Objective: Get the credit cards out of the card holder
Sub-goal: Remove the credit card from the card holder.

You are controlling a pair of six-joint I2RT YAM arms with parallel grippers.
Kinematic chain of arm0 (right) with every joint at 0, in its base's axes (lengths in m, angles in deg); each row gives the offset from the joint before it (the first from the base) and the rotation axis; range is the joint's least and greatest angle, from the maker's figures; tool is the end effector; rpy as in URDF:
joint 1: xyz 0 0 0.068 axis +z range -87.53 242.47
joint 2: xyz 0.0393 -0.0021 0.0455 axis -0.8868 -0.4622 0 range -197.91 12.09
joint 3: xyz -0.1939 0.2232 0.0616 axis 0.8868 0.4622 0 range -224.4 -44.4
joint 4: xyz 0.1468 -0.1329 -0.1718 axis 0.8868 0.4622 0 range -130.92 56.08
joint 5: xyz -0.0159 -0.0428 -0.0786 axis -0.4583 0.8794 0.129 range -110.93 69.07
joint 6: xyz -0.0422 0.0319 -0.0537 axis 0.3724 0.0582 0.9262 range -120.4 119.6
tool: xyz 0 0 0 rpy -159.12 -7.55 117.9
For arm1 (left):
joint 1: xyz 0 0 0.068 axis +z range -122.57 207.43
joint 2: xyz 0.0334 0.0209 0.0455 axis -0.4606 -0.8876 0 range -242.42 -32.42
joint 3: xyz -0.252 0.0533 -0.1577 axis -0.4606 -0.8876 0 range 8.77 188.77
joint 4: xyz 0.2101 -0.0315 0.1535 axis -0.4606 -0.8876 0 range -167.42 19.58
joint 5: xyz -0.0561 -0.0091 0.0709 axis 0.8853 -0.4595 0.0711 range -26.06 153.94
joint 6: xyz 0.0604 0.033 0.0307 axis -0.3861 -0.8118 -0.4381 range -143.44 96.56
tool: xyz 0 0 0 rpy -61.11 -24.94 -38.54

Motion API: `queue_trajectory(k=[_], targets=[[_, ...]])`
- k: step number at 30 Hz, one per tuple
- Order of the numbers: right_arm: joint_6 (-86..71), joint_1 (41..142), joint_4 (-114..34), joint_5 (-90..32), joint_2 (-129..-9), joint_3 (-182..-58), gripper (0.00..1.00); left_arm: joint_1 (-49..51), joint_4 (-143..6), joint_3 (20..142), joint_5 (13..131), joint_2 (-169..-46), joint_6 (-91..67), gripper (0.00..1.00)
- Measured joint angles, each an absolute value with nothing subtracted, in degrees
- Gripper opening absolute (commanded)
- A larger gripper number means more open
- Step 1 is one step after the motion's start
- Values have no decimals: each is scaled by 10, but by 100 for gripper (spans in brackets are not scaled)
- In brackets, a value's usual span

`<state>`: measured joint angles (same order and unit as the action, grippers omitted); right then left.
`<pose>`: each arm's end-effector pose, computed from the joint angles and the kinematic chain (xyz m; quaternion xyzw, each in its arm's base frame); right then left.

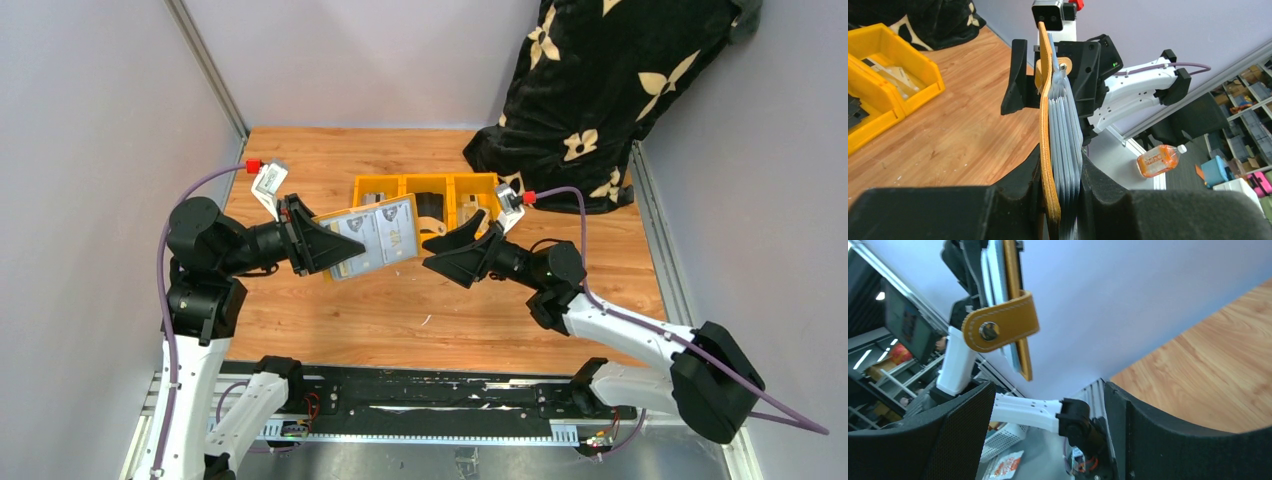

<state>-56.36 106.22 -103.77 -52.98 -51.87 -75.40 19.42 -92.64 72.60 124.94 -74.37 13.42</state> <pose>0.1505 0.1908 0.3581 -0.1864 0.5041 0.7251 0.4306 0.1029 -0.0705 0.4566 0.1943 0.6809 -0.5645 0.4242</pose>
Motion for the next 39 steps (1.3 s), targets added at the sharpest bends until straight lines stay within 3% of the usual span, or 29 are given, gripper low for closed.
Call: queue_trajectory(k=[11, 14, 18, 20, 25, 27, 31, 39], targets=[[-631, 1120, -1215, -510, -640, -817, 81, 194, -902, 718, 1250, -745, 162, 0], [-638, 1135, -1231, -509, -651, -836, 57, 194, -902, 718, 1252, -745, 162, 0], [-644, 1139, -1236, -509, -652, -851, 9, 194, -903, 718, 1252, -745, 159, 2], [-651, 1139, -1222, -509, -651, -855, 0, 194, -903, 718, 1254, -744, 155, 17], [-645, 1131, -1142, -528, -624, -857, 0, 194, -950, 721, 1255, -740, 96, 72], [-623, 1125, -1072, -549, -598, -870, 0, 194, -997, 730, 1252, -741, 46, 83], [-514, 1120, -829, -596, -550, -964, 0, 194, -1081, 762, 1241, -744, -52, 92], [-250, 1123, -366, -682, -551, -1192, 0, 194, -1166, 805, 1246, -747, -183, 99]])
